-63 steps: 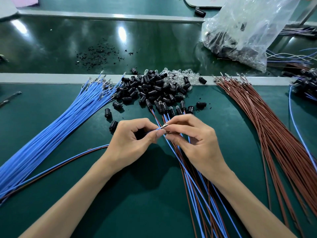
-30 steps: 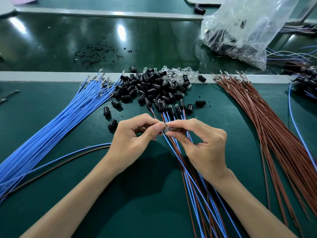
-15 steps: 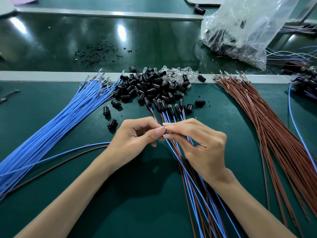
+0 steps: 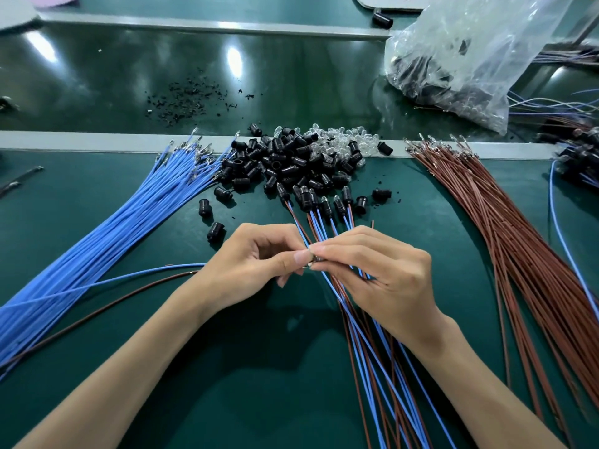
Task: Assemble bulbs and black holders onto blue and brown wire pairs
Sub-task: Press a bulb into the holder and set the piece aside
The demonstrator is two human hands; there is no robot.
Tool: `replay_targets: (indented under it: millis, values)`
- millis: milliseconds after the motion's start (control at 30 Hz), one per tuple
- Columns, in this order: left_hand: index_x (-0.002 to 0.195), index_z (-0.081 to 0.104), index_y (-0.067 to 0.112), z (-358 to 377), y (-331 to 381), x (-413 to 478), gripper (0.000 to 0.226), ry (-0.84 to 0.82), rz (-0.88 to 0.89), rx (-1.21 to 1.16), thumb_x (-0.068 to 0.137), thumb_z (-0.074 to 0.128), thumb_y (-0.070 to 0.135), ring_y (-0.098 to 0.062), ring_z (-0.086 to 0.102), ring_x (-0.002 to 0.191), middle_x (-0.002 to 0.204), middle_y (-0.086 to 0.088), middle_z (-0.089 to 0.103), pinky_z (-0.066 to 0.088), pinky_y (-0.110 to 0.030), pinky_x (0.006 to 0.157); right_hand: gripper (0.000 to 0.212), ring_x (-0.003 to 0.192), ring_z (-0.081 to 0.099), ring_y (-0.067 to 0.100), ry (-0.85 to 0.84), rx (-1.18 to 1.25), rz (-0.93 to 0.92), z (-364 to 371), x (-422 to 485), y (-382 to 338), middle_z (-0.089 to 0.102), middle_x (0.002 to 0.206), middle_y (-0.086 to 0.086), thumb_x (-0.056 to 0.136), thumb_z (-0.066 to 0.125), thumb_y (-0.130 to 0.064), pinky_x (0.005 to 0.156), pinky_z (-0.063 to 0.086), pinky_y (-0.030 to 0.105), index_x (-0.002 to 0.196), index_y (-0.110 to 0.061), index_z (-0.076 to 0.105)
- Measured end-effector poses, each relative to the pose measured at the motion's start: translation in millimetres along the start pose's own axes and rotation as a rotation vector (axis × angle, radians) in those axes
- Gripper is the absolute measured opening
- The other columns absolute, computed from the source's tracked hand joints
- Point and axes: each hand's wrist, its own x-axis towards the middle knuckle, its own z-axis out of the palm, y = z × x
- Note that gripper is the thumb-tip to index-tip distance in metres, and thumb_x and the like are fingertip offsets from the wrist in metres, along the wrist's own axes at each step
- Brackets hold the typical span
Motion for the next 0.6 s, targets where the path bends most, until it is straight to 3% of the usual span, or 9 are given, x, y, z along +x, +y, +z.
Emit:
replay_targets:
  millis: [400,600]
  values:
    - [0.069,0.065,0.008,-3,-10,2,0.027,-0.042,0.013,0.028,0.076,0.070,0.033,-0.016,0.048,0.047,0.063,0.000,0.058,0.042,-0.020,0.051,0.013,0.081,0.071,0.017,-0.062,0.070,0.046,-1,0,1,0.074,0.090,0.005,0.076,0.078,0.000,0.072,0.057,0.029,0.090,-0.002,0.075]
    - [0.074,0.070,0.018,0,-10,1,0.021,0.004,-0.004,0.088,0.081,0.062,0.036,-0.015,0.053,0.054,0.066,0.003,0.063,0.043,-0.022,0.055,0.014,0.078,0.067,0.018,-0.092,0.022,0.055,-4,1,5,0.072,0.087,0.009,0.077,0.078,0.000,0.074,0.055,0.028,0.091,0.000,0.075]
